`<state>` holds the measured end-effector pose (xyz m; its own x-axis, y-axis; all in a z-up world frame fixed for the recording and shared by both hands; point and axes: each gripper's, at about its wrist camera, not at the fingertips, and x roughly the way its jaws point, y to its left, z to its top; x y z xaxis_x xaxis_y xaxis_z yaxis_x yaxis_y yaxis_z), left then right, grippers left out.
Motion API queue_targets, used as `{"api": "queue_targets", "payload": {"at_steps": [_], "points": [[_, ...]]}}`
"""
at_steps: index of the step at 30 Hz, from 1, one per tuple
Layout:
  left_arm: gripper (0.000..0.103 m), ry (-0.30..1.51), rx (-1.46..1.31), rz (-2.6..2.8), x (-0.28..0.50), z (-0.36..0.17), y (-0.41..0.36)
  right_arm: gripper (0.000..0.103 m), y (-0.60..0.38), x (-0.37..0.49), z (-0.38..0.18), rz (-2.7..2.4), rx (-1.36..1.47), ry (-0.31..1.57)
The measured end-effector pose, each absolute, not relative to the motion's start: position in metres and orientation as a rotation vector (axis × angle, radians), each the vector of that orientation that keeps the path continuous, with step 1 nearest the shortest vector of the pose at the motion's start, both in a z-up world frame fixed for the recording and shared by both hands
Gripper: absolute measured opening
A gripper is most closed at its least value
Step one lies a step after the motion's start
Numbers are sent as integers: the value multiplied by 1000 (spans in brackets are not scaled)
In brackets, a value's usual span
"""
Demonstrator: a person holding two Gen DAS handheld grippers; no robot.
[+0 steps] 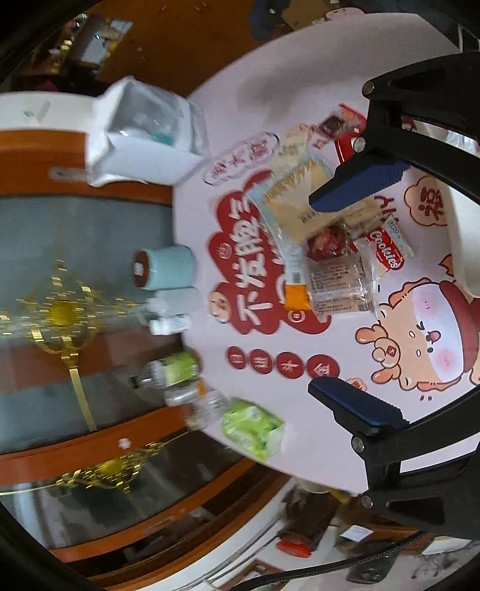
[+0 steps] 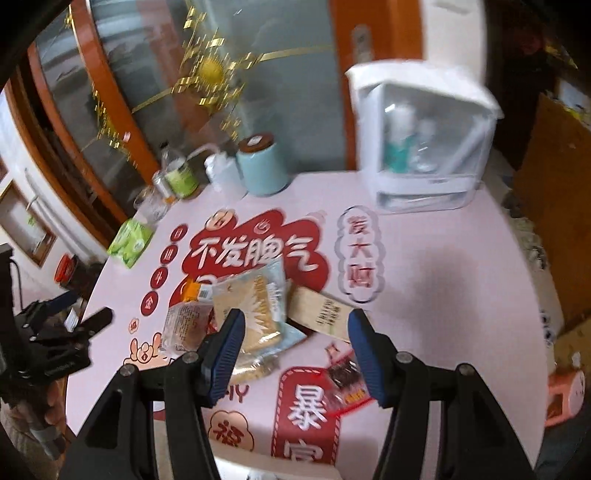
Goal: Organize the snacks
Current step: 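Grasp a clear bread pack with the left tool while the right tool grasps a milk bread bag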
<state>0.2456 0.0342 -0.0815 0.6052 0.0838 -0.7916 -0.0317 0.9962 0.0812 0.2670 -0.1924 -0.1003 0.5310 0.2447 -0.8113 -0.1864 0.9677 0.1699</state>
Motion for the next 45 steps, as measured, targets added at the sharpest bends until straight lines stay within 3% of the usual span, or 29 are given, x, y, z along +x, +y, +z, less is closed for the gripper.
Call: {"api": "queue_targets", "payload": {"at_steps": [10, 18, 25, 32, 33, 34, 37, 45], "points": [[90, 1131, 7, 55, 306, -188, 36, 59, -151, 339, -208, 370, 119, 1184], [90, 1229, -44, 91, 331, -246, 46, 59, -137, 352, -251, 413, 147, 1246], [90, 1293, -75, 123, 339, -276, 56, 59, -132, 352, -256, 446, 162, 1251], [89, 1347, -193, 118, 341, -298, 71, 37, -130, 342, -248, 478, 145, 1186], [88, 1348, -195, 114, 341, -299, 71, 35, -131, 340, -245, 482, 154, 1177], [77, 1346, -201, 103, 340, -299, 71, 32, -133, 339, -243, 488, 164, 1172], [69, 1337, -207, 84, 338, -297, 69, 24, -132, 332, -231, 504, 171, 1149], [67, 1315, -188, 118, 322, -282, 68, 22, -136, 301, -187, 501, 154, 1059]]}}
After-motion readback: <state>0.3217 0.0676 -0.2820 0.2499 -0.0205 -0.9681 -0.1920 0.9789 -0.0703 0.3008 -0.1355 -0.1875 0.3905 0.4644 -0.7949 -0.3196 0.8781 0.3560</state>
